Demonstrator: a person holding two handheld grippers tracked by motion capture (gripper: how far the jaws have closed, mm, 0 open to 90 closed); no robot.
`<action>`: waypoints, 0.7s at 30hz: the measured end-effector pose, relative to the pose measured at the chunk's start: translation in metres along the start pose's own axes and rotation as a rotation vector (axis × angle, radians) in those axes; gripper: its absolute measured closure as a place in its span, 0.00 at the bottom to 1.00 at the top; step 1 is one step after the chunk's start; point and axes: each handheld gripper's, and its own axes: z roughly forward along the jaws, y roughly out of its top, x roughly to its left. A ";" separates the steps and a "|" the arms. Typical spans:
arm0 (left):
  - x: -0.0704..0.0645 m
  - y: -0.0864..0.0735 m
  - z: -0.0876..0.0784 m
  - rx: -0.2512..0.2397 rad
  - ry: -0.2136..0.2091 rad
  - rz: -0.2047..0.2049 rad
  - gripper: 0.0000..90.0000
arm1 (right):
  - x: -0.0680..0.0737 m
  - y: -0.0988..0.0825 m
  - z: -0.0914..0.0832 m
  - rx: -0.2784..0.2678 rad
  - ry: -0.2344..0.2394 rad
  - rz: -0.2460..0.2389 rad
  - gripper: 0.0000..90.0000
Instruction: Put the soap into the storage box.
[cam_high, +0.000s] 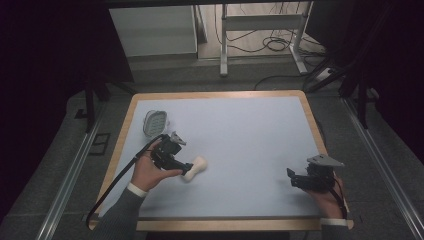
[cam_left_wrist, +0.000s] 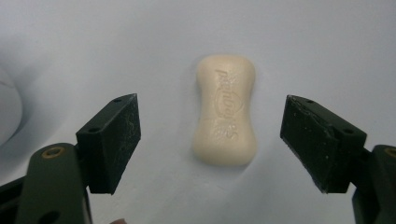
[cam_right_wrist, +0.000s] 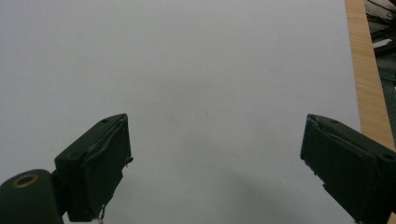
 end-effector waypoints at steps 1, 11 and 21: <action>-0.001 0.001 0.002 0.005 -0.002 0.004 0.23 | 0.000 0.000 0.000 0.001 0.000 -0.002 0.09; -0.007 0.004 0.022 0.055 -0.018 0.016 0.23 | -0.001 -0.001 0.002 0.006 -0.003 -0.006 0.09; -0.007 0.007 0.046 0.113 -0.016 0.015 0.25 | 0.000 -0.001 0.002 0.012 -0.007 -0.012 0.09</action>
